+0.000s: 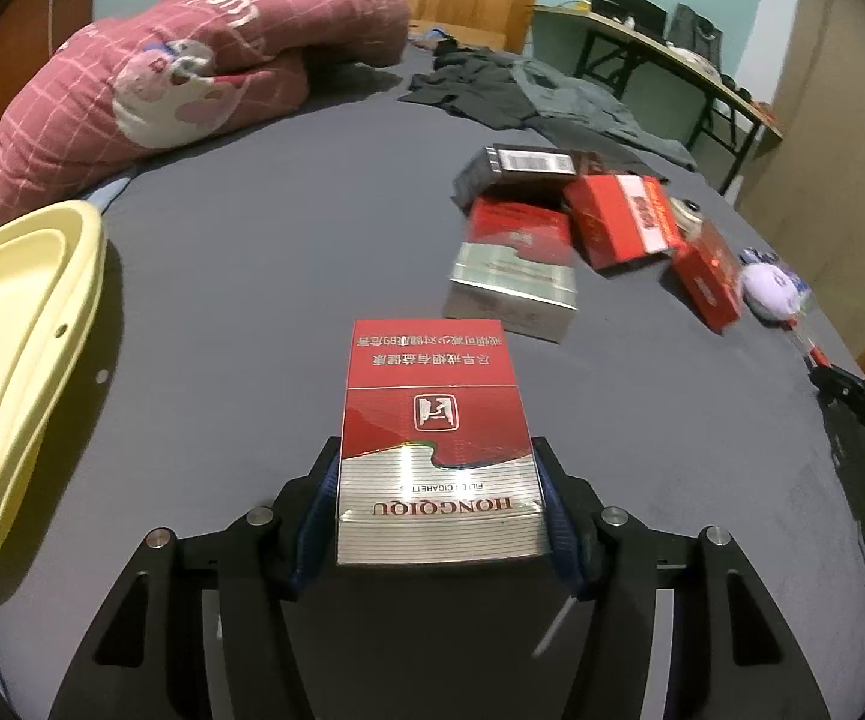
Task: Organize objects
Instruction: 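Grasp the red-and-silver pack with the left tool while the right tool grasps the red lighter, then carry the pack and lighter over the yellow tray with both tools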
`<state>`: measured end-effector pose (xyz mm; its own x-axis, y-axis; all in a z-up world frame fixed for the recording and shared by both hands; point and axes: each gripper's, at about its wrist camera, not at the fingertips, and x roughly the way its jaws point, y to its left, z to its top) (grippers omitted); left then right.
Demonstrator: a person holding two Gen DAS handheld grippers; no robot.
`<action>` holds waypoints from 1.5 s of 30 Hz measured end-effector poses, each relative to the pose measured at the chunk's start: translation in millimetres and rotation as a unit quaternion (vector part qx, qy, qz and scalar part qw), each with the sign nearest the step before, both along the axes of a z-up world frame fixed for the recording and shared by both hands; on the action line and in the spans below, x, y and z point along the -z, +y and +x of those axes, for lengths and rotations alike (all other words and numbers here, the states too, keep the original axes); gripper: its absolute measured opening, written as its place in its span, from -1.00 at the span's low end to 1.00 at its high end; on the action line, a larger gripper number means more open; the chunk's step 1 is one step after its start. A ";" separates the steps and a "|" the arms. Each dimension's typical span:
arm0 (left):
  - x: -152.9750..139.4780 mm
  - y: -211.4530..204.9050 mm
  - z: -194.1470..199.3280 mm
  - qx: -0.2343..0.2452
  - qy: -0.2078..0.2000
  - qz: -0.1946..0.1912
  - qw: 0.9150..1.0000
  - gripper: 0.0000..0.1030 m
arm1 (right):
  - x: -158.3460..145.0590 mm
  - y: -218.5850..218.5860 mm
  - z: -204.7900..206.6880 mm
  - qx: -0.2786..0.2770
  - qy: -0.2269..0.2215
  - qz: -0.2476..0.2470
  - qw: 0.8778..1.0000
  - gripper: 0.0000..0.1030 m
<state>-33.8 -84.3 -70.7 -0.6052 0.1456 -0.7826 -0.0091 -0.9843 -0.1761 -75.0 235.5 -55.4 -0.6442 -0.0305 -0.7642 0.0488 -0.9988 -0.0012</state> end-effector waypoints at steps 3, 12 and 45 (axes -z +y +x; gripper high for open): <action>-4.8 9.6 4.6 0.012 0.007 -0.004 1.000 0.12 | -1.5 -6.5 12.9 -0.003 -0.003 -0.004 1.000 -0.53; -30.0 36.7 25.9 0.037 0.047 -0.020 0.998 0.12 | -20.9 -46.9 43.9 -0.036 0.022 -0.018 0.999 -0.53; -96.5 -90.0 101.1 -0.064 0.054 -0.031 0.996 0.12 | -70.9 -209.2 55.0 -0.150 0.041 -0.039 0.987 -0.53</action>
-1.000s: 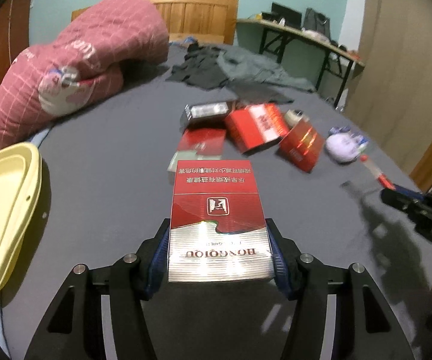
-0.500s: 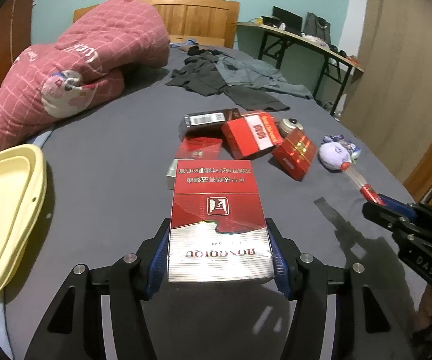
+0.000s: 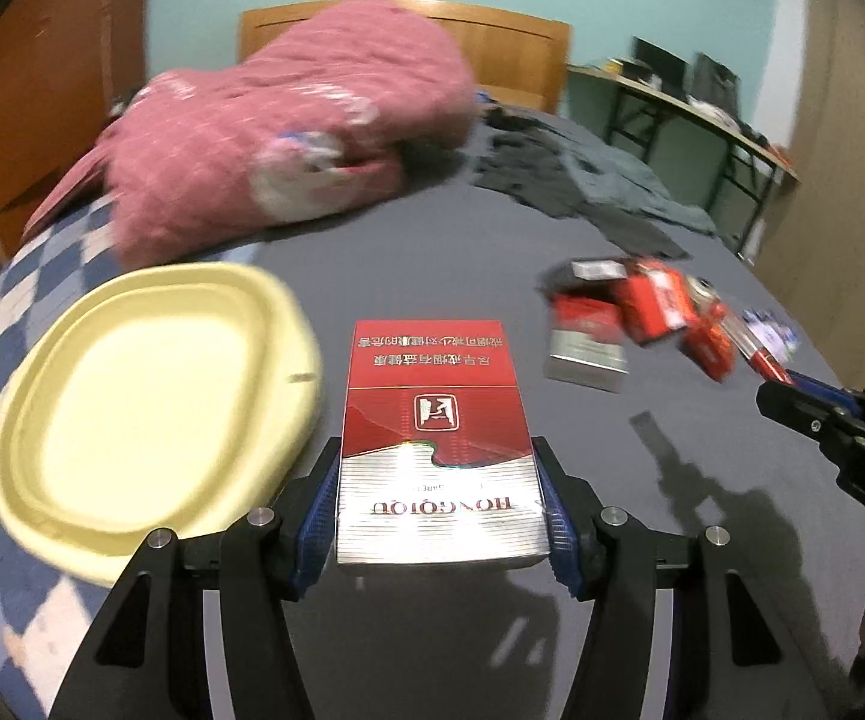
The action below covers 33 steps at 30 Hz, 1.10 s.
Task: Organize objects
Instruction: 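Carry the pack and lighter over the yellow tray with both tools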
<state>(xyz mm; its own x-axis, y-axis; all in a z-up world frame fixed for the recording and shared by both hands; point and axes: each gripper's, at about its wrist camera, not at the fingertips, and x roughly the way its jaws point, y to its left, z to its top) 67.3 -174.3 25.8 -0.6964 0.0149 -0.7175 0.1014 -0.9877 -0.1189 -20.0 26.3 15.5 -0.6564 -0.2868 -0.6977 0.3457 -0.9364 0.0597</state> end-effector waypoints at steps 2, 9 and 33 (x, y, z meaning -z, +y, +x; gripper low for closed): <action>-2.0 -24.0 7.2 -0.022 -0.005 0.003 1.000 0.12 | -4.7 -29.6 -1.0 -0.018 0.001 -0.001 1.000 -0.53; -24.9 -99.9 27.7 -0.078 0.003 -0.026 0.997 0.12 | -14.3 -140.3 -6.7 -0.101 -0.002 -0.012 0.995 -0.53; 72.6 -208.0 -54.5 -0.120 -0.079 -0.007 0.990 0.11 | 79.9 -303.8 -59.7 -0.180 -0.080 0.051 0.979 -0.53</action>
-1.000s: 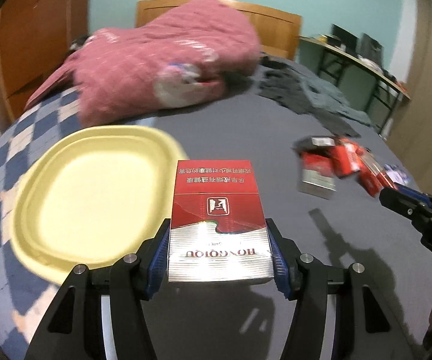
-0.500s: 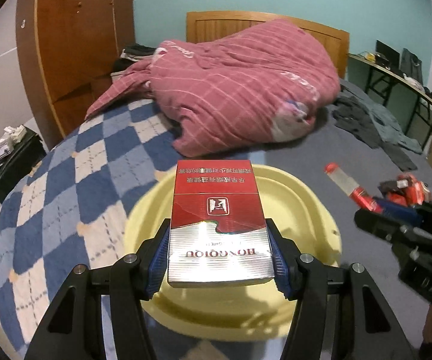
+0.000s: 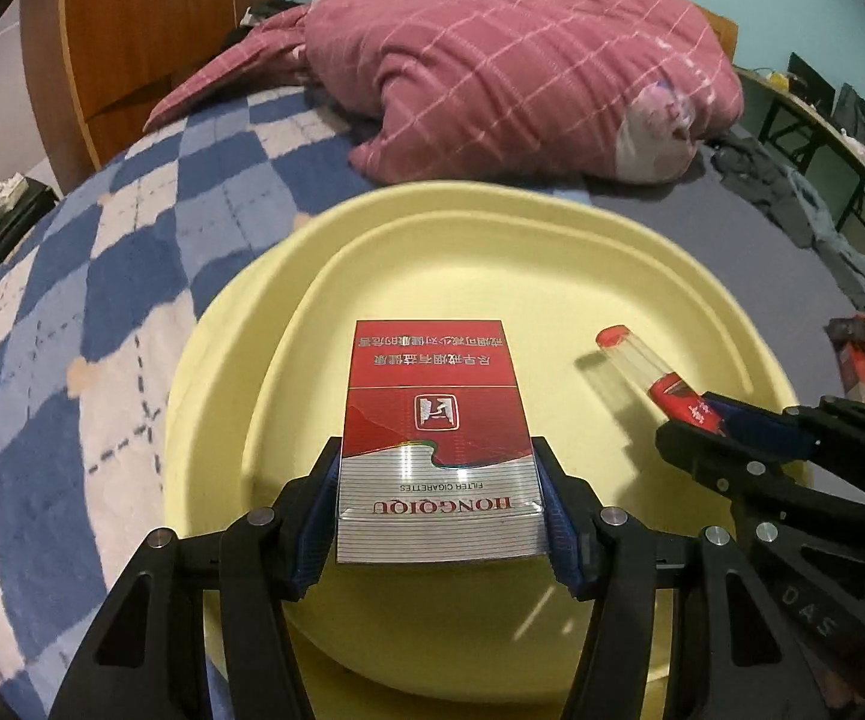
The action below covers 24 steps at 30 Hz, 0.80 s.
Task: Organize objects
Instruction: 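Carry the pack and lighter over the yellow tray with both tools, then open both tools to drop the pack and lighter into the tray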
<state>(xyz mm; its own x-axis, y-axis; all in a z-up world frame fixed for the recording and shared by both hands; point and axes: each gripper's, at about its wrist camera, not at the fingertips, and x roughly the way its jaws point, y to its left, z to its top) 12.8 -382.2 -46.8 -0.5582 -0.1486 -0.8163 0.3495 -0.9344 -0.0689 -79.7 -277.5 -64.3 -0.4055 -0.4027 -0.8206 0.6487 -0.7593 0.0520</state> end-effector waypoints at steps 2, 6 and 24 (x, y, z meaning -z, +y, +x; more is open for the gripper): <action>3.7 -1.1 0.3 -0.004 0.001 -0.006 1.000 0.11 | 4.7 -3.6 -0.4 -0.003 -0.002 0.006 1.000 -0.53; 7.2 3.6 -7.0 0.000 -0.002 -0.020 1.000 0.12 | 15.5 -10.2 0.9 -0.006 0.000 0.022 1.000 -0.53; 11.6 10.6 -15.1 0.010 -0.022 -0.017 1.000 0.13 | 16.3 -12.6 1.3 -0.013 0.018 0.022 0.999 -0.51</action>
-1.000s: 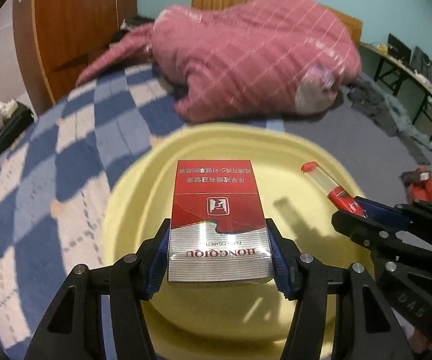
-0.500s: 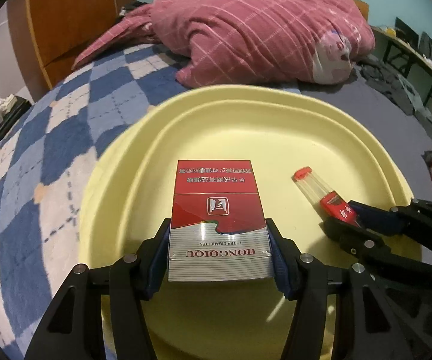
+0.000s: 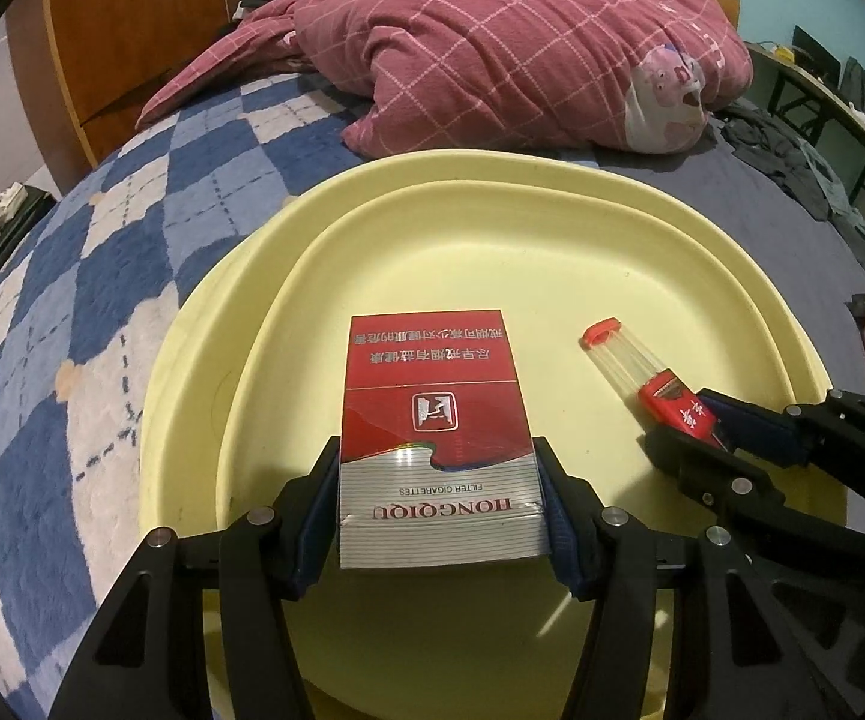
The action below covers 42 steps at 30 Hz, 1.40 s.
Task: Organize objects
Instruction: 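Open both tools to drop the pack and lighter into the tray, then move both tools back toward the remaining items on the bed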
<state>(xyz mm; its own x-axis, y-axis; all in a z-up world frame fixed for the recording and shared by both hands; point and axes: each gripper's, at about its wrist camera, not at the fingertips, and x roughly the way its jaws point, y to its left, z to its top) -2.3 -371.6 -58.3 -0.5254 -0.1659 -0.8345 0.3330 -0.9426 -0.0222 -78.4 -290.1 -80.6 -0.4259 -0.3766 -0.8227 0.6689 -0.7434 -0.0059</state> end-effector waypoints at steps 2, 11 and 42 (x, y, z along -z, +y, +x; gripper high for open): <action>-1.9 1.3 1.3 -0.001 0.002 -0.003 1.000 0.13 | -1.5 1.3 1.6 -0.002 0.009 0.002 1.000 -0.45; -18.8 -16.4 20.8 -0.020 0.048 0.048 0.997 0.63 | -26.9 27.3 -4.2 0.018 0.026 -0.046 0.998 0.34; -111.7 130.9 49.0 0.061 0.109 -0.014 0.992 0.99 | -104.5 222.2 10.3 0.203 0.103 -0.074 0.971 1.00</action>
